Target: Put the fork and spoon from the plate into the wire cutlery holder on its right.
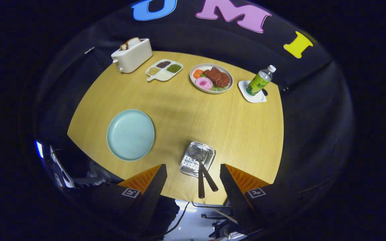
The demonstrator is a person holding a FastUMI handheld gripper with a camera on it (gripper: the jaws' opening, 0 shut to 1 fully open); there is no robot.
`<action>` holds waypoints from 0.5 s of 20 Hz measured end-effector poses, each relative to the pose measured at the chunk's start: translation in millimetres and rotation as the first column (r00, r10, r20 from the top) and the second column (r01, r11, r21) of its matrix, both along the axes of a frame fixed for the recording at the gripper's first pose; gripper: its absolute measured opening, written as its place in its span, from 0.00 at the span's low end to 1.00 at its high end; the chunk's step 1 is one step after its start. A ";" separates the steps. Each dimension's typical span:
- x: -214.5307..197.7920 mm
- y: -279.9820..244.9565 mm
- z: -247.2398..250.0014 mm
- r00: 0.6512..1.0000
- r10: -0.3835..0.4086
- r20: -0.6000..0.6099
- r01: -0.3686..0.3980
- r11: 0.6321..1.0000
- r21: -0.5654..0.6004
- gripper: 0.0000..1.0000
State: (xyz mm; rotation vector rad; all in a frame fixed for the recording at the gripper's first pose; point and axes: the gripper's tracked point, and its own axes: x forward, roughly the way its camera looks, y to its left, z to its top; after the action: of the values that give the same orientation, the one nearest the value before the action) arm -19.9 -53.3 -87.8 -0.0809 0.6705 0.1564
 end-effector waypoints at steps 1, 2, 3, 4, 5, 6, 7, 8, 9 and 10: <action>1.6 3.2 11.6 0.998 -0.009 0.062 0.008 1.000 0.011 0.99; 4.9 7.7 27.1 0.993 -0.010 0.120 0.008 1.000 0.016 0.99; 9.5 11.9 35.4 0.984 -0.015 0.177 0.013 1.000 0.012 0.99; 12.4 12.3 43.4 0.973 -0.023 0.229 0.023 1.000 0.005 0.99; 13.6 13.4 50.6 0.958 -0.033 0.284 0.033 0.999 0.003 0.99; 14.9 14.7 57.7 0.943 -0.041 0.330 0.040 0.999 0.009 0.99; 15.3 16.3 61.6 0.930 -0.047 0.364 0.044 0.999 0.019 0.99; 16.2 17.6 64.6 0.918 -0.052 0.393 0.045 0.999 0.027 0.99; 17.4 17.2 67.6 0.906 -0.059 0.419 0.050 0.998 0.033 0.99; 18.2 17.9 70.7 0.892 -0.060 0.448 0.046 0.998 0.042 0.99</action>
State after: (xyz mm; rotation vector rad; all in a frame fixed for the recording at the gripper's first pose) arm -1.7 -35.4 -17.1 -0.0664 0.2052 0.0897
